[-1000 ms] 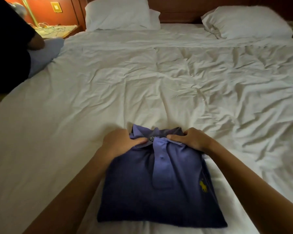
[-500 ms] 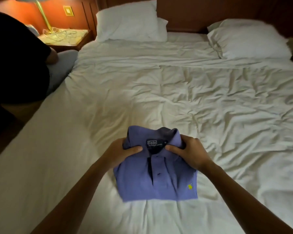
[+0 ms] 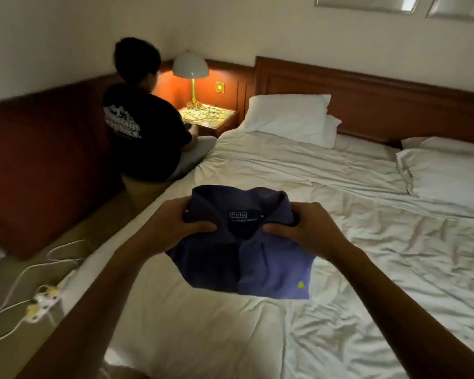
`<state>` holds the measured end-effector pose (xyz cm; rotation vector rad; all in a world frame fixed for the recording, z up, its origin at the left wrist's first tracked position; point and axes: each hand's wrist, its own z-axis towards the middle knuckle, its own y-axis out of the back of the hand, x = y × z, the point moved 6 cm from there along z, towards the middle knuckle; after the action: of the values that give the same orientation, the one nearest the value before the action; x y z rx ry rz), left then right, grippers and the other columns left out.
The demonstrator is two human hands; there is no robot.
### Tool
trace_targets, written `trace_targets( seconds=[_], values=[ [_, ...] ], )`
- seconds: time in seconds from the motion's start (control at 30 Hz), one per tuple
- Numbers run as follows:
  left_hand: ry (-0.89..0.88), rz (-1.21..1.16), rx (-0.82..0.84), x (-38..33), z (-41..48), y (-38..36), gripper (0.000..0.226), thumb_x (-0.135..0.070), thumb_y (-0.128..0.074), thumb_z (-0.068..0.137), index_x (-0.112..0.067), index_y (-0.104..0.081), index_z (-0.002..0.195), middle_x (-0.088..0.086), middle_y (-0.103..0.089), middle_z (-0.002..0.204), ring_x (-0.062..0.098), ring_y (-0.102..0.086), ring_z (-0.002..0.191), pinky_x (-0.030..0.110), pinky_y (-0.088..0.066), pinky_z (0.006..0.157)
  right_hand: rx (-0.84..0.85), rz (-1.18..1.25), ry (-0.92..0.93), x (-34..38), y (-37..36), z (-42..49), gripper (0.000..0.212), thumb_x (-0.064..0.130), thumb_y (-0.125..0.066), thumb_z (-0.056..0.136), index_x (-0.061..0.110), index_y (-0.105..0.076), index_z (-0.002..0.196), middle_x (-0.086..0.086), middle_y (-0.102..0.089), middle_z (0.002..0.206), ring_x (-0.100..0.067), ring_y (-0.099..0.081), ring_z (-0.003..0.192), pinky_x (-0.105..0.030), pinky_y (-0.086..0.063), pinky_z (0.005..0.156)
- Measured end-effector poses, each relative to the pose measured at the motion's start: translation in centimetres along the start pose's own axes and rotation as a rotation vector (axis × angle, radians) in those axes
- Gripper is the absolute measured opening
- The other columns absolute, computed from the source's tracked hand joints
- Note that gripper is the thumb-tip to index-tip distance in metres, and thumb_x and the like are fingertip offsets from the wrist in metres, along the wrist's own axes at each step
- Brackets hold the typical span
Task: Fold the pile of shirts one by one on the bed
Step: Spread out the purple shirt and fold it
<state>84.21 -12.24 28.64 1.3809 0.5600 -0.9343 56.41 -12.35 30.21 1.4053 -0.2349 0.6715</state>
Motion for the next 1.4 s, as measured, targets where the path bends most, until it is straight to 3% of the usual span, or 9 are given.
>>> trace_targets(
  seconds=[0.23, 0.37, 0.5, 0.63, 0.77, 0.9, 1.0, 1.13, 1.4],
  values=[
    [0.178, -0.09, -0.397, 5.8, -12.1, 13.9, 0.029, -0.032, -0.083, 0.076, -0.035, -0.061, 0.096, -0.037, -0.068, 0.089, -0.016, -0.063, 0.086, 0.003, -0.044, 0.07, 0.174, 0.041, 0.404, 17.8, -9.5, 6.7, 0.062, 0.089, -0.048, 0.068, 0.03, -0.064, 0.077, 0.009, -0.067, 0.067, -0.005, -0.06, 0.062, -0.028, -0.045, 0.057],
    [0.331, -0.06, -0.732, 10.3, -21.9, 22.8, 0.035, -0.049, -0.081, 0.069, -0.034, -0.062, 0.094, -0.028, -0.069, 0.084, -0.009, -0.064, 0.081, 0.011, -0.048, 0.065, 0.211, 0.137, 0.64, 30.9, -17.6, 8.4, 0.049, 0.085, -0.048, 0.076, 0.036, -0.055, 0.073, 0.006, -0.062, 0.062, -0.008, -0.058, 0.058, -0.031, -0.043, 0.052],
    [0.437, 0.02, -0.997, 12.0, -33.4, 30.1, 0.05, -0.059, -0.084, 0.068, -0.028, -0.066, 0.103, -0.013, -0.073, 0.093, 0.004, -0.069, 0.087, 0.026, -0.055, 0.071, 0.317, 0.277, 0.816, 43.7, -25.1, 6.9, 0.047, 0.078, -0.054, 0.079, 0.034, -0.06, 0.095, 0.011, -0.064, 0.072, -0.003, -0.059, 0.063, -0.03, -0.05, 0.059],
    [0.542, 0.241, -1.197, 11.1, -44.4, 35.6, 0.029, -0.06, -0.076, 0.067, -0.044, -0.064, 0.088, -0.018, -0.071, 0.078, -0.006, -0.061, 0.071, 0.021, -0.049, 0.065, 0.539, 0.404, 0.971, 55.8, -31.5, 3.1, 0.067, 0.074, -0.063, 0.078, 0.042, -0.047, 0.134, 0.01, -0.071, 0.096, -0.013, -0.066, 0.083, -0.032, -0.052, 0.073],
    [0.695, 0.426, -1.352, 9.8, -54.8, 38.0, 0.032, -0.065, -0.071, 0.071, -0.038, -0.055, 0.075, -0.011, -0.058, 0.063, 0.002, -0.042, 0.057, 0.016, -0.038, 0.054, 0.502, 0.442, 1.24, 66.2, -35.5, -3.2, 0.066, 0.077, -0.051, 0.074, 0.015, -0.063, 0.092, -0.011, -0.069, 0.071, -0.039, -0.061, 0.07, -0.037, -0.044, 0.054],
    [0.895, 0.484, -1.446, 9.0, -63.4, 37.9, 0.034, -0.07, -0.069, 0.071, -0.04, -0.057, 0.081, -0.013, -0.063, 0.066, 0.007, -0.055, 0.061, 0.022, -0.045, 0.058, 0.597, 0.536, 1.414, 73.7, -39.4, -9.9, 0.052, 0.072, -0.055, 0.075, 0.02, -0.06, 0.079, -0.005, -0.067, 0.064, -0.027, -0.054, 0.068, -0.024, -0.024, 0.05],
    [1.018, 0.522, -1.546, 8.7, -68.3, 37.3, 0.046, -0.072, -0.071, 0.069, -0.031, -0.063, 0.089, -0.009, -0.067, 0.073, 0.012, -0.063, 0.069, 0.025, -0.048, 0.062, 0.725, 0.545, 1.573, 78.7, -43.0, -14.3, 0.054, 0.076, -0.055, 0.077, 0.022, -0.058, 0.079, -0.003, -0.066, 0.064, -0.025, -0.056, 0.058, -0.029, -0.033, 0.049],
    [1.17, 0.546, -1.677, 9.8, -72.5, 37.0, 0.035, -0.065, -0.076, 0.069, -0.039, -0.062, 0.088, -0.023, -0.068, 0.085, 0.001, -0.065, 0.081, 0.014, -0.046, 0.064, 0.883, 0.578, 1.756, 84.6, -47.9, -18.7, 0.052, 0.08, -0.049, 0.077, 0.029, -0.057, 0.083, 0.003, -0.059, 0.058, -0.012, -0.044, 0.046, -0.013, -0.022, 0.043],
    [1.345, 0.44, -1.918, 16.7, -73.9, 42.3, 0.038, -0.062, -0.077, 0.071, -0.03, -0.064, 0.086, -0.014, -0.07, 0.079, 0.008, -0.067, 0.076, 0.032, -0.052, 0.064, 1.085, 0.623, 1.915, 95.9, -56.8, -18.7, 0.051, 0.085, -0.047, 0.079, 0.036, -0.052, 0.094, 0.023, -0.046, 0.051, 0.01, -0.053, 0.056, -0.009, -0.032, 0.042]
  ],
)
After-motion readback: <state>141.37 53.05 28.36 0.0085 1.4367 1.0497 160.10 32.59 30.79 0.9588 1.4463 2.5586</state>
